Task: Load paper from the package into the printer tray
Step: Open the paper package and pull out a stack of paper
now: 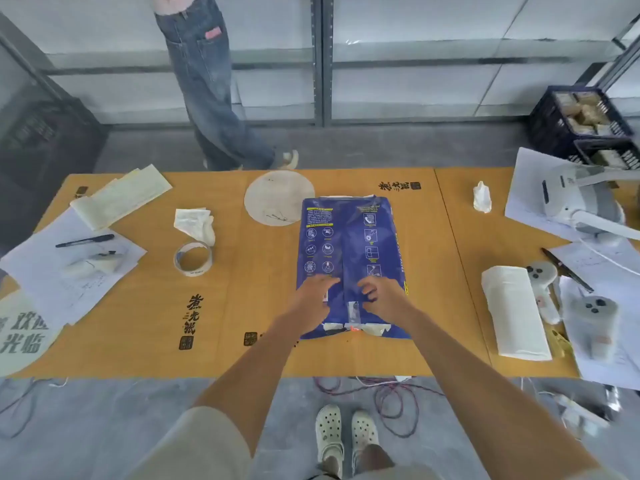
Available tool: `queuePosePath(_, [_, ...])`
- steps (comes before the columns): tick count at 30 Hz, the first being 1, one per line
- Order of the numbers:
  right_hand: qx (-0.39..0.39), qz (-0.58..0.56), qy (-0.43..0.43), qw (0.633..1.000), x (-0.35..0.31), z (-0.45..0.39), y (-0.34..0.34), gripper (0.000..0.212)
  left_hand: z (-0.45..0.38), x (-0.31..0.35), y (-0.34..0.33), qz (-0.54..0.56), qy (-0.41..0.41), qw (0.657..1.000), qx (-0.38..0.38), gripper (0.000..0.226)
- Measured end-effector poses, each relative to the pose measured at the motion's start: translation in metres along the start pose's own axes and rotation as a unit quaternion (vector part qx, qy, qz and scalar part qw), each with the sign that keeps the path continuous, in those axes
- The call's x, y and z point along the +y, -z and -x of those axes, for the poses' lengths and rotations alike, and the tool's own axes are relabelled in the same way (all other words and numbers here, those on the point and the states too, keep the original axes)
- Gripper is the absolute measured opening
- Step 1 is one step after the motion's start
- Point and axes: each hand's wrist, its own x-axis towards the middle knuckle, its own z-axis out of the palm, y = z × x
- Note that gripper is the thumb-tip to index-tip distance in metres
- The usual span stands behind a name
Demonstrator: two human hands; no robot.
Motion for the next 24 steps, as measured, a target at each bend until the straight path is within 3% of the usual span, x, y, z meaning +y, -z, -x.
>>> queuePosePath(3, [0.001,0.076,0.007,0.997,0.005,-0.005,-0.006,0.038,-0.003,-0.005,-0.008,-0.076,0.018,0.997,-0.006,0.062])
queuePosePath(8, [0.023,0.128,0.037,0.991,0.006,-0.007,-0.015,0.028,0.002,-0.013,-0.017,-0.107,0.013,0.994,0.024,0.058])
queuePosePath(17, [0.06,0.105,0.047,0.991,0.008,-0.005,-0.027,0.015,0.008,-0.025,-0.023,-0.083,0.022,0.996,0.03,0.058])
queuePosePath(24, [0.047,0.101,0.061,0.992,0.004,-0.004,-0.026,0.01,0.018,-0.021,-0.027,-0.118,0.007,0.992,0.033,0.058])
